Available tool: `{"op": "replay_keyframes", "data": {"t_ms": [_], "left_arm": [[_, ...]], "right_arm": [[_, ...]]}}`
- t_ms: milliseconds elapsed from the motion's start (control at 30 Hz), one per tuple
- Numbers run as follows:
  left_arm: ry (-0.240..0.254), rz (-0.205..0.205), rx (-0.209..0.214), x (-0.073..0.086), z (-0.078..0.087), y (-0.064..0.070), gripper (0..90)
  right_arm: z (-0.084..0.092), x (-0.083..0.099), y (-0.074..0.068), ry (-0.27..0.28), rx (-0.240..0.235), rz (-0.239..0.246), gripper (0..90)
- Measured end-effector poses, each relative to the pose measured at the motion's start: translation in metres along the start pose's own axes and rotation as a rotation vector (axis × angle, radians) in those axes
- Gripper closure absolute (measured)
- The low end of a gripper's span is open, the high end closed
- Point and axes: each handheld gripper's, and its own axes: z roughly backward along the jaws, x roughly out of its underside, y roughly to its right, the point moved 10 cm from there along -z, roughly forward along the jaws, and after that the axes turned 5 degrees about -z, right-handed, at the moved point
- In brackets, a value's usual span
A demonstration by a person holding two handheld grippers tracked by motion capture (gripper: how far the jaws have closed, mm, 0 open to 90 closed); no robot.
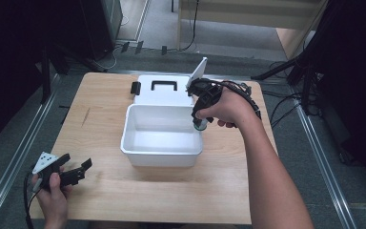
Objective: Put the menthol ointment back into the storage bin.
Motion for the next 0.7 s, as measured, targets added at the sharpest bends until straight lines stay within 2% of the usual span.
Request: {"op": "replay_keyframes", "data": {"t_ms": [167, 267, 333, 400, 433, 567, 700], "left_arm": [[-0.002, 0.0, 0.0, 0.0, 0.0, 0.0, 6.8], [0.0, -0.001, -0.001, 0.0, 0.0, 0.0, 6.8], [-0.001, -0.001, 0.0, 0.0, 0.0, 0.0, 6.8], [-0.001, -0.001, 0.0, 0.0, 0.0, 0.0, 6.8], [0.002, -0.002, -0.001, 0.0, 0.0, 0.0, 6.8], [0.0, -0.002, -0.003, 0.0, 0.0, 0.0, 6.8], [0.0, -0.002, -0.003, 0.0, 0.0, 0.0, 6.8]], "right_arm": [[-0.003, -0.006, -0.009, 0.004, -0.009, 0.03, 51.3], [-0.007, -0.009, -0.013, 0.014, -0.018, 0.082, 51.3], [-0.008, -0.01, -0.015, 0.017, -0.022, 0.094, 51.3], [-0.011, -0.012, -0.019, 0.024, -0.028, 0.13, 51.3], [-0.013, -0.013, -0.021, 0.028, -0.026, 0.172, 51.3], [-0.023, -0.016, -0.023, 0.034, -0.001, 0.249, 51.3], [-0.035, -0.018, -0.026, 0.039, -0.001, 0.297, 51.3]]}}
